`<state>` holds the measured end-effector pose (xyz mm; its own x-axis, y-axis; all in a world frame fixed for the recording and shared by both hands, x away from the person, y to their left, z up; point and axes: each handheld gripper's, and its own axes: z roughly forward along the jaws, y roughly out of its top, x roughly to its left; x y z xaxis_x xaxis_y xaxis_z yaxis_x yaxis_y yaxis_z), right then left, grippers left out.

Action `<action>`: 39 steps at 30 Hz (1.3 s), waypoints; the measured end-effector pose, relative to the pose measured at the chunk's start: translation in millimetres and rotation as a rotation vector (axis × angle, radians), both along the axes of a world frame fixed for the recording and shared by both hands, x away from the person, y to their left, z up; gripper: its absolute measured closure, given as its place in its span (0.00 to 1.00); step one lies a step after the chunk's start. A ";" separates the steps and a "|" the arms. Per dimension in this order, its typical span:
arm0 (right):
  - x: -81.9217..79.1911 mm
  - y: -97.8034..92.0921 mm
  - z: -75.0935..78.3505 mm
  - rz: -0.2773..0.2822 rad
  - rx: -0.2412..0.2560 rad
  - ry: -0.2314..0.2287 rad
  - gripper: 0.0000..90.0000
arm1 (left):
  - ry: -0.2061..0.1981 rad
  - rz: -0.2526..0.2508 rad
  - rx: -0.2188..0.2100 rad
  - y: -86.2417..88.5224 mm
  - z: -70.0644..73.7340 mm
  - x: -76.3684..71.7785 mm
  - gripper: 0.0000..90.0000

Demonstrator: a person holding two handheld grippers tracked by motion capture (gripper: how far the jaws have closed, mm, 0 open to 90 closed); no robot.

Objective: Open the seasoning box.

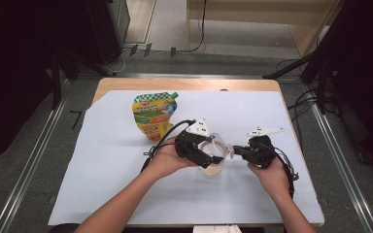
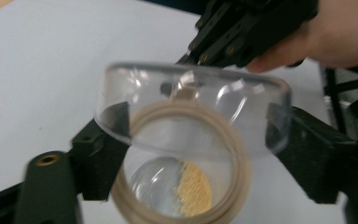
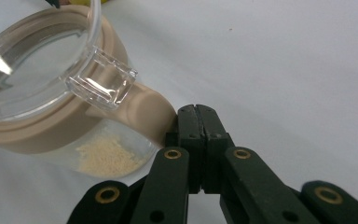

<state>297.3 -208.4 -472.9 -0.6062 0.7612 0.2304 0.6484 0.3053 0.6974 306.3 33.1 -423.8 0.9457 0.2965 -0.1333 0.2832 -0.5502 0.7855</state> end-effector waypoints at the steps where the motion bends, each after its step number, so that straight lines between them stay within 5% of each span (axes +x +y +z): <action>1: 0.0 0.0 0.0 0.000 0.000 0.000 1.00 | 0.000 0.000 0.000 0.0 0.0 0.0 0.27; 8: -0.7 0.8 -0.1 0.003 -0.004 0.005 1.00 | -0.012 -0.049 0.042 -15.8 19.2 -8.8 0.57; 13: -1.3 0.1 0.1 -0.001 0.006 0.011 1.00 | 0.054 -0.079 0.031 -25.0 24.2 -8.5 0.77; 18: -1.0 -0.2 -0.1 0.000 0.010 0.011 1.00 | 0.067 -0.112 0.039 -31.9 28.1 -7.2 0.90; 28: -0.7 -3.1 0.4 0.001 0.027 0.016 0.99 | 0.105 -0.119 0.033 -45.3 28.4 1.4 0.84; 39: -6.7 -26.2 6.9 -0.059 0.062 0.005 0.94 | 0.173 -0.105 0.030 -45.8 27.8 4.3 0.73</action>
